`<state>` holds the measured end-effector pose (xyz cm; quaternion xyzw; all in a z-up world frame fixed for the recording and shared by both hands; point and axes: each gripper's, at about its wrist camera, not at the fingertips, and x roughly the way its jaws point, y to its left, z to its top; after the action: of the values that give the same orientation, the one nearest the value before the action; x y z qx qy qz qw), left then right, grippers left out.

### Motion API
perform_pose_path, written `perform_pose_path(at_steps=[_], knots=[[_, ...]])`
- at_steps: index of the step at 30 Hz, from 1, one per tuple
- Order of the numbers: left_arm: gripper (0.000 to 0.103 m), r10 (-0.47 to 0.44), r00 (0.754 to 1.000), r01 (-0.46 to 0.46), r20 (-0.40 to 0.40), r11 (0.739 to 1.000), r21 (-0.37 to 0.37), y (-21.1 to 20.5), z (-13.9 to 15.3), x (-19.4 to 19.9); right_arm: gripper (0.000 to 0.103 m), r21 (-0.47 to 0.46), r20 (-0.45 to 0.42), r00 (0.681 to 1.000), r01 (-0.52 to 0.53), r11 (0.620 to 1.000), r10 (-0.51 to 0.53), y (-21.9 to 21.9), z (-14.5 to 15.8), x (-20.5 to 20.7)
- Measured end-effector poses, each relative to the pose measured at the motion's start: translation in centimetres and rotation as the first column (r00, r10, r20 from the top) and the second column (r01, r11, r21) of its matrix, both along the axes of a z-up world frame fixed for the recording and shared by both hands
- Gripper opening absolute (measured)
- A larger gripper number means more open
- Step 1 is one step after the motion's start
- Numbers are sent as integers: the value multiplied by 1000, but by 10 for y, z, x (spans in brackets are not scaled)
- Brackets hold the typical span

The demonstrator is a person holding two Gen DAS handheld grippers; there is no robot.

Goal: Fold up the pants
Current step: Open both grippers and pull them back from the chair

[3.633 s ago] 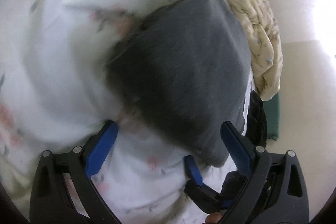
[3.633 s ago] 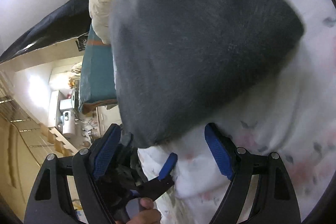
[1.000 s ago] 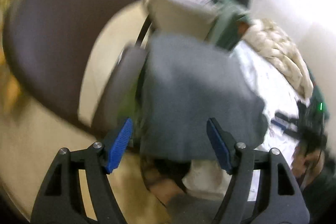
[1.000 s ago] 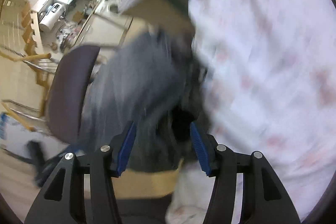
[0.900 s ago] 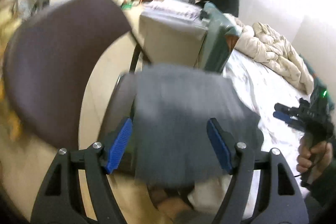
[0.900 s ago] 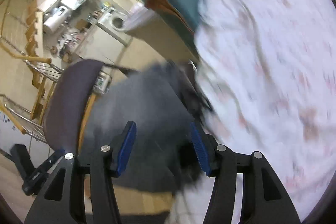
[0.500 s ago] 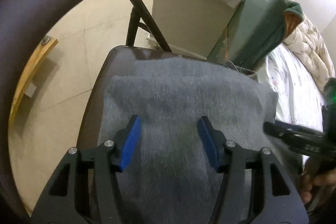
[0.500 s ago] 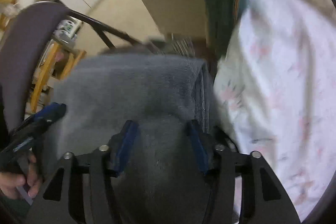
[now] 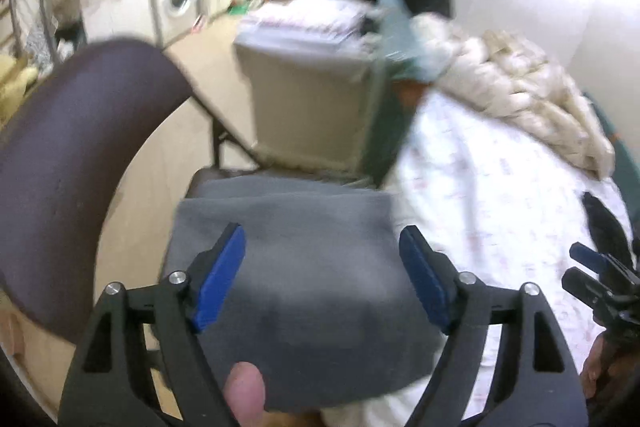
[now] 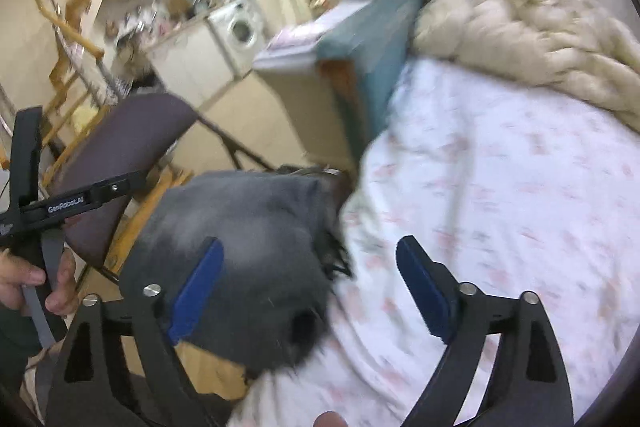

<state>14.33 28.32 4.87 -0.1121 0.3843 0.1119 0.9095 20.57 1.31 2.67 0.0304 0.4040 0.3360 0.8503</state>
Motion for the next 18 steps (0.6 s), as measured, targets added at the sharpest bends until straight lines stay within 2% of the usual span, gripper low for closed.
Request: perform_pose_path(at_steps=[1, 3, 4, 5, 7, 11, 15, 18], knots=[[86, -4, 999, 3, 40, 1000, 5, -20, 8, -12, 103, 5, 19, 999, 33, 999, -33, -23, 8, -13], [100, -18, 995, 18, 94, 1000, -3, -60, 16, -36, 103, -1, 70, 993, 94, 996, -94, -57, 23, -39], [103, -28, 990, 31, 136, 999, -17, -81, 19, -51, 103, -6, 94, 989, 112, 994, -111, -75, 28, -51], [103, -60, 983, 66, 171, 997, -29, -105, 21, -64, 103, -14, 113, 985, 131, 991, -128, -89, 33, -60], [103, -94, 978, 100, 184, 995, -19, -139, 21, -80, 103, -20, 155, 974, 171, 985, -166, -125, 43, -85], [103, -124, 970, 108, 210, 990, 87, -197, 16, -108, 103, -39, 232, 933, 293, 955, -276, -179, 53, -127], [103, -184, 967, 166, 174, 979, 116, -237, -9, -122, 103, -55, 269, 890, 396, 917, -368, -216, 43, -157], [103, -249, 956, 232, 155, 965, 118, -262, -23, -129, 103, -65, 256, 870, 449, 891, -420, -231, 26, -168]])
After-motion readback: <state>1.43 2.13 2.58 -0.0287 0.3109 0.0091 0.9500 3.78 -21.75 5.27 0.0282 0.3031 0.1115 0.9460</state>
